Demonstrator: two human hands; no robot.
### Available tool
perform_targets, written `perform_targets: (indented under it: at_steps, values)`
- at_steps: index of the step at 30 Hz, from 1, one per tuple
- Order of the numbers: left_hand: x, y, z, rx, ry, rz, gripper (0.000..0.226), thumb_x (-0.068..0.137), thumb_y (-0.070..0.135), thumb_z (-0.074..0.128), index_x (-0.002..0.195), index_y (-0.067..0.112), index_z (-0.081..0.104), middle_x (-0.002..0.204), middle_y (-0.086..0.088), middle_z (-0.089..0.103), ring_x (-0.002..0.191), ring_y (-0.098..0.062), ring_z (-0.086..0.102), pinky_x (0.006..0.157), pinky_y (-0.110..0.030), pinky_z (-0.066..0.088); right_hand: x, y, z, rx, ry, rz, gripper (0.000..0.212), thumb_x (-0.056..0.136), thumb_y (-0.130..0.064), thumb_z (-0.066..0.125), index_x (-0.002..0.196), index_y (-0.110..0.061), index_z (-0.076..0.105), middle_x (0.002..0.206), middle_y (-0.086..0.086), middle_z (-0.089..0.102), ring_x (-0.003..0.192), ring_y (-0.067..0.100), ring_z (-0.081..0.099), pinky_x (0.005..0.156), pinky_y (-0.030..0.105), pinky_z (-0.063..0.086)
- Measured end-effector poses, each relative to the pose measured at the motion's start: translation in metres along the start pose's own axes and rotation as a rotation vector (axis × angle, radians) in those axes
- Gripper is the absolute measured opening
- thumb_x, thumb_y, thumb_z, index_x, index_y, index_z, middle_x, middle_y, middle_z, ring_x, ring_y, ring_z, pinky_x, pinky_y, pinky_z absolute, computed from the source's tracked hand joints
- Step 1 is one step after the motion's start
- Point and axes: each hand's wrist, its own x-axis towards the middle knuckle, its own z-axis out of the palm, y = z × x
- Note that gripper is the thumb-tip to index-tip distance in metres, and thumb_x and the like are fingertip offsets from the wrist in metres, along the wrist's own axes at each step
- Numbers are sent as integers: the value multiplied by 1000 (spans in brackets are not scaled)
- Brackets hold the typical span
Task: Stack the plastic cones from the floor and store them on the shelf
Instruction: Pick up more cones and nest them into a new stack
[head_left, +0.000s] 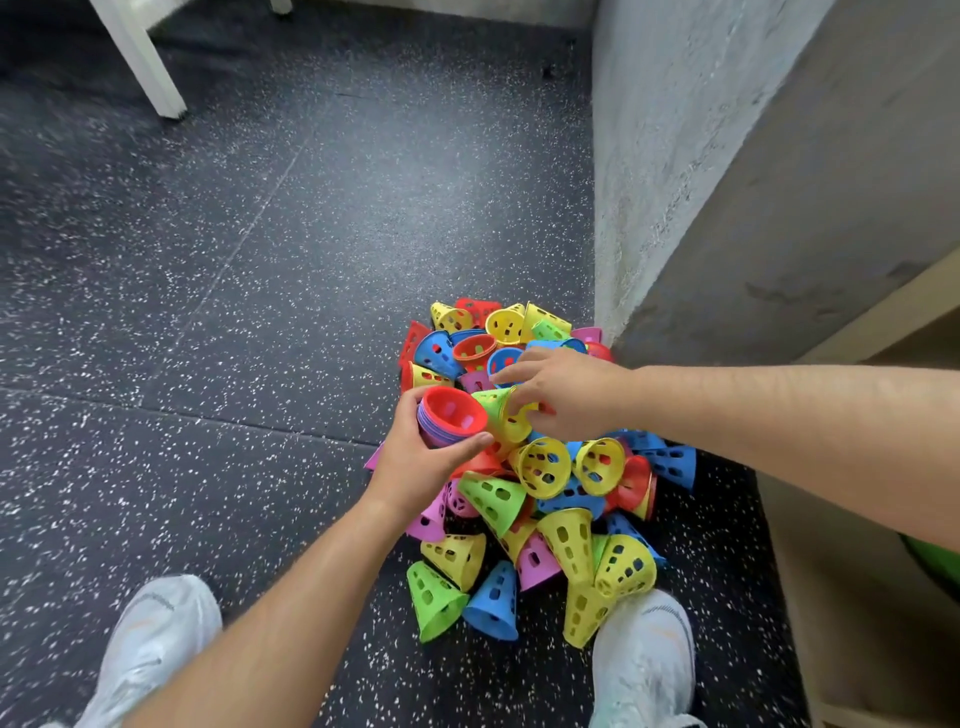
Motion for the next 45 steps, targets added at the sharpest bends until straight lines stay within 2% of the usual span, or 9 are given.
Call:
perform_targets:
  at_steps: [8, 13, 17, 24, 30, 33, 37, 41, 45]
  values:
    - [10, 3, 2, -26, -7, -4, 70, 70, 26, 94, 125, 25, 51, 112, 7, 68, 95, 4, 67, 82, -10, 49, -6, 13, -13, 148, 19, 122, 44, 93, -32, 65, 134, -16, 61, 139, -2, 55, 125, 17, 50, 109, 35, 40]
    - [21, 7, 6, -36, -24, 17, 65, 69, 26, 95, 119, 33, 53, 115, 6, 68, 97, 3, 67, 83, -9, 47, -15, 18, -37, 488, 220, 399, 79, 57, -70, 81, 119, -29, 55, 112, -15, 46, 93, -2, 46, 83, 15, 38]
    - [25, 8, 13, -63, -55, 13, 69, 70, 25, 95, 125, 24, 54, 117, 4, 69, 103, -5, 69, 88, -13, 49, -9, 13, -25, 590, 461, 497, 59, 66, -61, 83, 105, -26, 59, 98, -18, 49, 82, -5, 48, 74, 19, 37]
    - [37, 13, 22, -119, -71, 10, 69, 72, 22, 93, 128, 26, 54, 113, 2, 73, 101, -11, 72, 85, -22, 56, 8, 2, -18, 779, 419, 408, 63, 78, -55, 77, 129, -30, 50, 113, -18, 59, 104, -4, 56, 84, 12, 42]
    - [48, 13, 20, -86, -37, 21, 63, 77, 9, 89, 129, 16, 54, 111, 4, 71, 91, 5, 67, 78, -12, 50, 19, 3, -11, 652, 127, 286, 87, 69, -77, 69, 143, -38, 45, 138, -14, 51, 128, 0, 43, 107, 23, 35]
    - [52, 10, 20, -81, -9, 18, 63, 75, 13, 91, 126, 13, 55, 109, 4, 70, 90, 5, 66, 78, -9, 48, 24, 12, -4, 683, 148, 348, 68, 86, -69, 57, 145, -35, 47, 142, -12, 53, 133, 5, 44, 110, 28, 36]
    - [57, 6, 18, -68, 9, -6, 66, 72, 17, 93, 126, 18, 54, 108, 10, 69, 91, 6, 66, 80, -7, 47, 33, 34, 5, 441, 245, 381, 31, 99, -36, 58, 126, -22, 63, 124, -4, 65, 120, 17, 54, 100, 32, 43]
    - [59, 3, 16, -54, 8, -20, 65, 73, 15, 93, 124, 17, 54, 108, 8, 68, 88, 9, 64, 77, -6, 46, 45, 40, 18, 192, 209, 305, 25, 90, -45, 67, 96, -22, 74, 92, -8, 69, 99, 19, 52, 87, 39, 46]
    - [61, 0, 14, -48, 10, -31, 65, 73, 18, 93, 125, 17, 53, 112, 3, 69, 90, 7, 65, 78, -7, 46, 57, 27, 26, 69, 175, 271, 36, 86, -56, 65, 95, -24, 76, 87, -6, 69, 95, 20, 50, 83, 36, 42]
